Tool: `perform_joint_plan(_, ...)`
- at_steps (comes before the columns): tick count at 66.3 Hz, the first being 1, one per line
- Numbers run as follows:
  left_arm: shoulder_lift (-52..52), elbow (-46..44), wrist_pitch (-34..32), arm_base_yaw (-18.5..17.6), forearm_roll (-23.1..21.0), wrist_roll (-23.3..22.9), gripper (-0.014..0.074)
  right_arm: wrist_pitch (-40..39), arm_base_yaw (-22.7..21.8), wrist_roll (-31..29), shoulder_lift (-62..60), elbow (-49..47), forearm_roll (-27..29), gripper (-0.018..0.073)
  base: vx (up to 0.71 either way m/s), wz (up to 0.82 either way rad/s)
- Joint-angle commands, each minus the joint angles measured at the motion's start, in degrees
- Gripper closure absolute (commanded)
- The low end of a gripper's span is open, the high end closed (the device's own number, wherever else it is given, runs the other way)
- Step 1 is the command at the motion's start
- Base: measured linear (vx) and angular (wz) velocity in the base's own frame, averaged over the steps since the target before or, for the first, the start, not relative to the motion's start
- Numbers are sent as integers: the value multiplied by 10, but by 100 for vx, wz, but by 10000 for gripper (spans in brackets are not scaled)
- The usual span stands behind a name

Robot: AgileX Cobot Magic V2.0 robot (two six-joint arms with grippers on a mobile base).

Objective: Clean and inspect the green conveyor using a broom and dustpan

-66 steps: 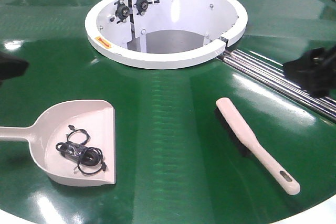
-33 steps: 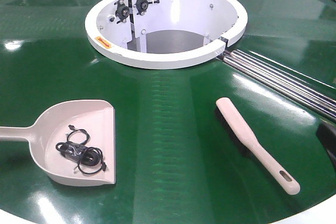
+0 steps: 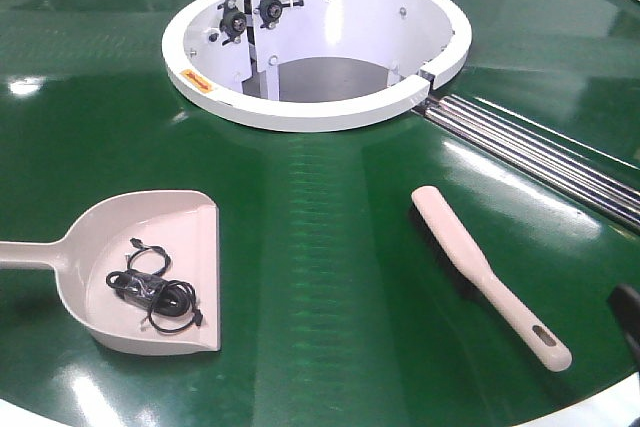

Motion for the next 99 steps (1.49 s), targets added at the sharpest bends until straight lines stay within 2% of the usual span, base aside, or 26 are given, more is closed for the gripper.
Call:
perform_joint_plan(1,4,-16,-44,-3,-14,-3,558,-53,-4,-2,5,-16,-1,372,0,0)
perform_joint_plan(2,4,-16,-44,-3,-14,-3,601,-53,-4,-2,5,-16,-1,409,0,0)
perform_joint_plan(5,4,-16,-45,-3,-13,-3,606,-53,-4,-2,5,-16,0,553,0,0)
perform_joint_plan(6,4,-16,-46,-3,-13,-3,606,-53,-4,-2,5,-16,1,576,0,0)
perform_joint_plan(19,4,-16,-65,-3,-13,-3,604,-53,-4,-1,5,-16,2,568,0,0)
perform_joint_plan(58,4,-6,-69,-3,-6,-5,604,-51,-4,-1,5,-16,2,568,0,0)
perform_joint_plan(62,-2,12,-83,-3,45,-51,604,-51,-4,-1,5,-16,2,568,0,0)
perform_joint_plan(64,-8,23,-96,-3,75,-97,604,-51,-4,-1,5,-16,2,568,0,0)
perform_joint_plan(67,-24,49,-126,-3,144,-181,604,-51,-4,-1,5,-16,2,568,0,0)
perform_joint_plan(70,-38,75,-153,-3,202,-242,604,-51,-4,-1,5,-16,2,568,0,0)
perform_joint_plan(73,-52,101,-173,-3,241,-279,604,-49,-4,-1,5,-16,2,568,0,0)
perform_joint_plan(78,-83,140,-176,-3,243,-294,604,-49,-4,-1,5,-16,2,568,0,0)
perform_joint_plan(81,-103,137,-130,-3,242,-294,604,-49,-4,-1,5,-16,2,568,0,0)
perform_joint_plan(86,-138,138,-93,-3,262,-294,604,-49,-4,-1,5,-16,2,568,0,0)
perform_joint_plan(91,-134,138,-91,-3,277,-299,604,-49,-4,-1,5,-16,2,568,0,0)
perform_joint_plan(99,-134,138,-84,-3,273,-306,604,-49,-4,-1,5,-16,2,568,0,0)
